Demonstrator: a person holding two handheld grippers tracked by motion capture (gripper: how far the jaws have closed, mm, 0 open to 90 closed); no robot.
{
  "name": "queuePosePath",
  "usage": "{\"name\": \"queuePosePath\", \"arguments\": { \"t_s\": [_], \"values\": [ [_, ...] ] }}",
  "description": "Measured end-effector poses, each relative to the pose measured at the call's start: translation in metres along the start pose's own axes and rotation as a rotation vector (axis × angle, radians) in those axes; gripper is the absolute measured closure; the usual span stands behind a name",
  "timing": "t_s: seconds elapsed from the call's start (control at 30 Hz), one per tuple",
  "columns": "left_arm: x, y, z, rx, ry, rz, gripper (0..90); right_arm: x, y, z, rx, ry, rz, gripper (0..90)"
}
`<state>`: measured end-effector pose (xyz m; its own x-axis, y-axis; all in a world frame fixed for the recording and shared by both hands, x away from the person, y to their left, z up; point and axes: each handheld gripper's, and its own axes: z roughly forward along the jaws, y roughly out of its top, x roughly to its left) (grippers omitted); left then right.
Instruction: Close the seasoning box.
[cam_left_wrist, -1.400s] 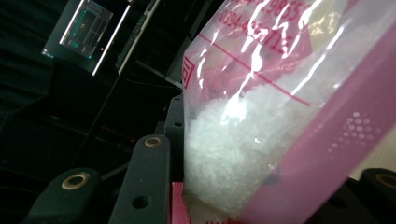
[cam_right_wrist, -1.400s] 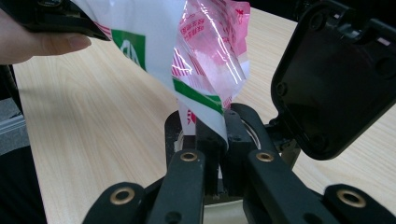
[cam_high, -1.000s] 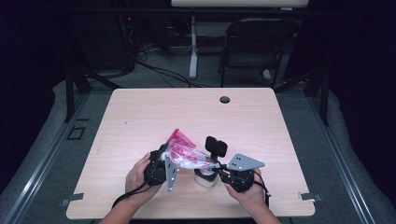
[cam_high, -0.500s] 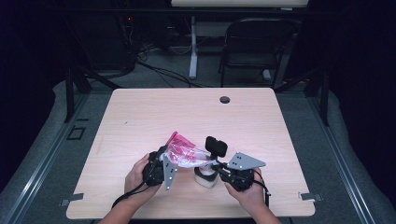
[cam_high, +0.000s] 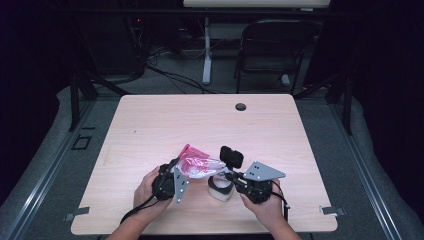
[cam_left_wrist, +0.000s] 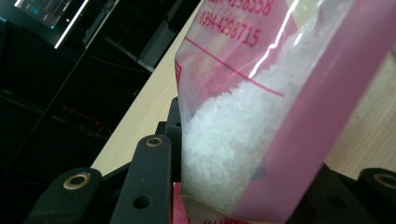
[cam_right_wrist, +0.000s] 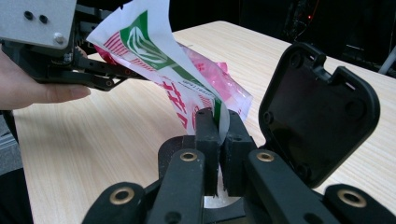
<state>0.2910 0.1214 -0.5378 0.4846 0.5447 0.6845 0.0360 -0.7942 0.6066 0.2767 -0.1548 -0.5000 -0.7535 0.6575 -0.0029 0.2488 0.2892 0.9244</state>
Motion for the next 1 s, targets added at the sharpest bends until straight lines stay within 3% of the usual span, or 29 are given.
{"name": "queuePosePath", "arguments": {
  "t_s": [1.0],
  "values": [
    [-0.002,-0.005,0.0,0.016,-0.033,-0.027,69.8,-0.001,0.015,0.0,-0.045,0.029,0.017,89.4]
  ]
}}
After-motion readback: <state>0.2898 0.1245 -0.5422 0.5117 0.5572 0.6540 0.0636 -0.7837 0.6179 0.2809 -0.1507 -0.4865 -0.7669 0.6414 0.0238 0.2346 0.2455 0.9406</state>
